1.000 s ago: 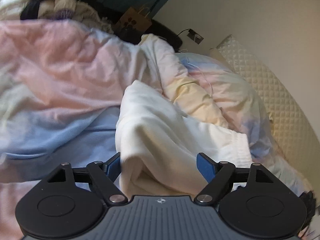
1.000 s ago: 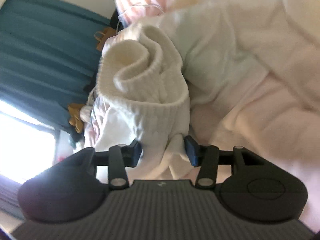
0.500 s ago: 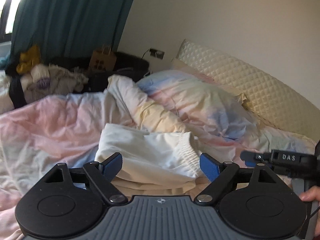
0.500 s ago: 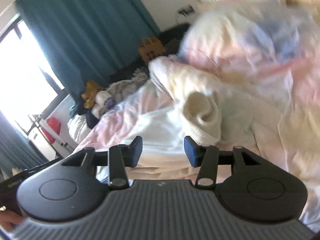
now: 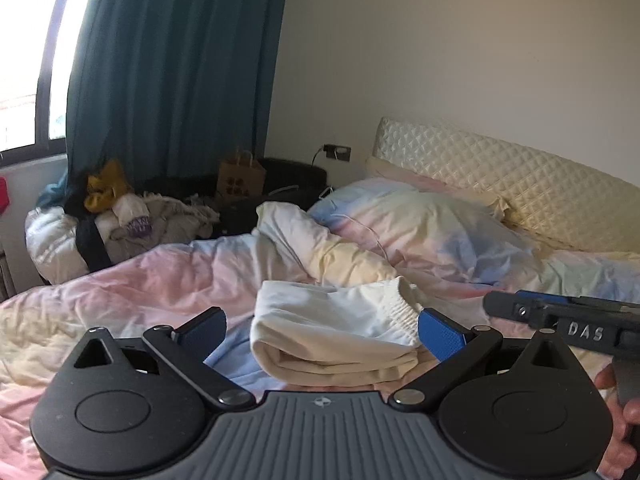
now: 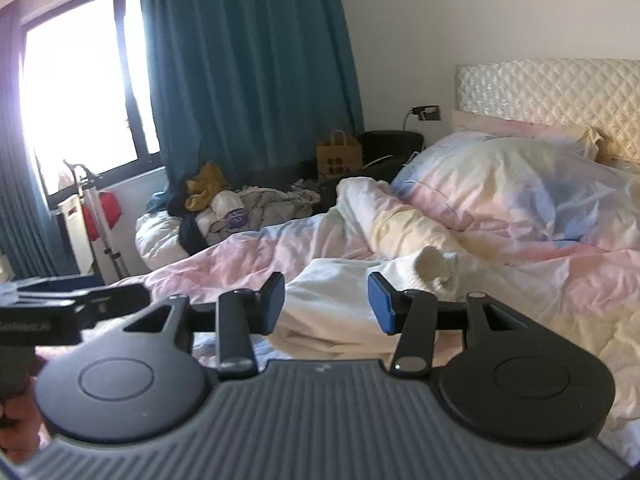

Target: Fold clothes

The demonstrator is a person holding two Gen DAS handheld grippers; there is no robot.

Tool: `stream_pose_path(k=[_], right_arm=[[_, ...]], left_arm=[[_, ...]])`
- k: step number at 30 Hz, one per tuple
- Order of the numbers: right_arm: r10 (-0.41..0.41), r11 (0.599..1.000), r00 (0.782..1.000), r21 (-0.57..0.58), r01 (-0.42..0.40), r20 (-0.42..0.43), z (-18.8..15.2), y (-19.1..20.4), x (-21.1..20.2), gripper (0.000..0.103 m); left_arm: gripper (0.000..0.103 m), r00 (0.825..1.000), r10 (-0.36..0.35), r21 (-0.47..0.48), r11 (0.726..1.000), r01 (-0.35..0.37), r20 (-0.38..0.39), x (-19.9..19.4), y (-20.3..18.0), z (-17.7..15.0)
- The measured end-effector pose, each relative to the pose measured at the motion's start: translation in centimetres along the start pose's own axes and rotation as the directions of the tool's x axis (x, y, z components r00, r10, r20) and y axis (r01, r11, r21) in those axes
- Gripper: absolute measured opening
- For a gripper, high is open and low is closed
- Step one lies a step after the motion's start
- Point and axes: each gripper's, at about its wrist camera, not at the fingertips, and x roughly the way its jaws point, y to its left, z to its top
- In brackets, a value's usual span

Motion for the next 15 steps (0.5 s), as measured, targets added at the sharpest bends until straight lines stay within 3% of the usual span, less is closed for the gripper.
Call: stream_pose_path(k=[6,10,13,15], right_arm=[[-0.006,0.998,1.000,-0.058,0.005,-0.007,-2.7,2.4,0.3,0.055],[-0.020,0.997,0.999,-0.076,0.018,-0.025,-4.1,2.5,1.6,0.071],[-0.060,0.996,0.998,-0.072,0.059,-0.019,-4.9,2.3,2.5,0.090],[-0.070,0.996,0.997,-0.059,0.068,-0.030,-5.3,2.1,3.2,0.091]], left_arm=[[0.103,0.999,0.029,-0.011,1.000,-0.029,0.035,-1.7,1.1,-2.2],[0.103,0.996,0.065,-0.029,0.998,-0.064,0.057,-1.4,1.9,-3.4],[0.103,0.996,0.077,-0.055,0.996,-0.074,0.046,-0.5,2.7,-3.7],[0.103,0.993,0.108,-0.044,0.993,-0.106,0.045,0.0,2.9,-3.9]])
